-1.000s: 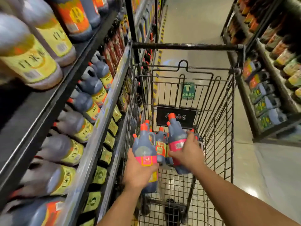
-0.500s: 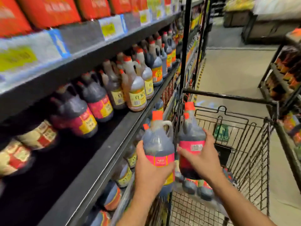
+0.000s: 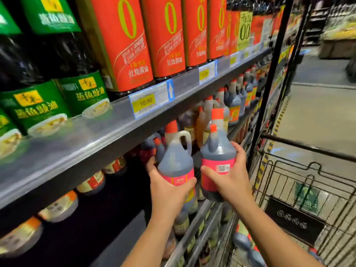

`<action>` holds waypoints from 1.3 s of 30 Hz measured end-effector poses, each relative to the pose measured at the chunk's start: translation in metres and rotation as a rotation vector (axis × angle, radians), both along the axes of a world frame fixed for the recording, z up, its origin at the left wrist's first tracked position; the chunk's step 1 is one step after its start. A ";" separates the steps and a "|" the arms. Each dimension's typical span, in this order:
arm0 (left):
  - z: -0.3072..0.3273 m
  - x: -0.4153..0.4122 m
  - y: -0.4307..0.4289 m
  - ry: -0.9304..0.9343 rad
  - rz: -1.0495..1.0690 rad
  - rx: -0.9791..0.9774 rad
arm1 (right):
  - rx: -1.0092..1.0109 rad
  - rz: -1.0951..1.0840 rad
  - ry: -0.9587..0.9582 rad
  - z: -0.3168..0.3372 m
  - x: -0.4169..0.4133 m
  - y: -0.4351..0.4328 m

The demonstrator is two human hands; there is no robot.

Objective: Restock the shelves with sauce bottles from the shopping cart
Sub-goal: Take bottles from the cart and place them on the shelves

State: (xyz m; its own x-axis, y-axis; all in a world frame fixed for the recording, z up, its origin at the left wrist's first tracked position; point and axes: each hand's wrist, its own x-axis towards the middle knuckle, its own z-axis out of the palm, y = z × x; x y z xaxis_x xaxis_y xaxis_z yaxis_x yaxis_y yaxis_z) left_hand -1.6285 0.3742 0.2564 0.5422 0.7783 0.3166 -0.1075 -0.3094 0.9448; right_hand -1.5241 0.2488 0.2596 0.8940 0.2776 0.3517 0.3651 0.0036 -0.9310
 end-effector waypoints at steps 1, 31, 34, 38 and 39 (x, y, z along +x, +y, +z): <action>-0.002 0.001 0.007 0.004 0.019 0.002 | 0.016 0.036 0.007 -0.001 0.004 0.008; -0.043 0.064 0.061 0.110 0.179 0.015 | -0.283 0.122 -0.190 -0.044 0.092 0.095; -0.044 0.068 0.062 0.134 0.196 0.057 | -0.349 0.092 -0.226 -0.041 0.097 0.098; -0.044 0.073 0.063 0.184 0.219 0.072 | -0.417 0.070 -0.260 -0.039 0.102 0.098; -0.043 0.075 0.062 0.201 0.230 0.068 | -0.431 0.062 -0.270 -0.039 0.103 0.098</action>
